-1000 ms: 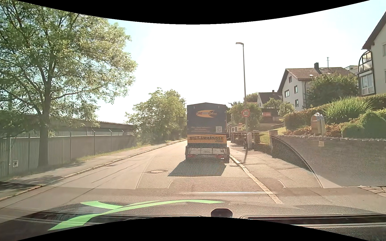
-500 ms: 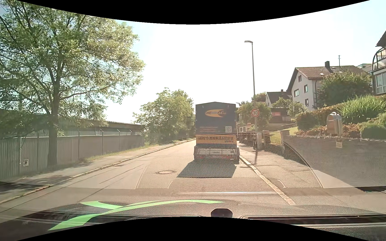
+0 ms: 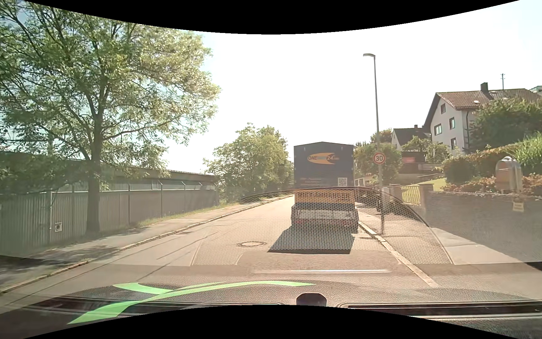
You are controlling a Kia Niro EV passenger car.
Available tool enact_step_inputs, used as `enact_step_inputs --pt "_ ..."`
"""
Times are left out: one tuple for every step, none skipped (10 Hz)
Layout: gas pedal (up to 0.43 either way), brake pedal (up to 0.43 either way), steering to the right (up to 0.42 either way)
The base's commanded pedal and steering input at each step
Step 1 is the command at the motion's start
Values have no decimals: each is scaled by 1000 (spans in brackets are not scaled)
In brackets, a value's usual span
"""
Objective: Follow the waypoints while adhering to traffic rules and regulations
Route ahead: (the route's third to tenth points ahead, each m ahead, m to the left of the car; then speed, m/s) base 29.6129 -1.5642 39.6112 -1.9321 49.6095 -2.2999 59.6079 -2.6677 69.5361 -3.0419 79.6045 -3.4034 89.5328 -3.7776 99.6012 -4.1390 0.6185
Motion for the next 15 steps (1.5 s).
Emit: enact_step_inputs --pt "0 0 -831" --pt "0 0 -828" --pt "0 0 -818" --pt "0 0 -808" --pt "0 0 -800" --pt "0 0 -789" --pt "8 0 -778" --pt "39 0 -765" --pt "47 0 -737" --pt "47 0 -719" --pt "67 0 -699" --pt "67 0 -662" --pt "67 0 -627" --pt "67 0 -578" --pt "67 0 -536"
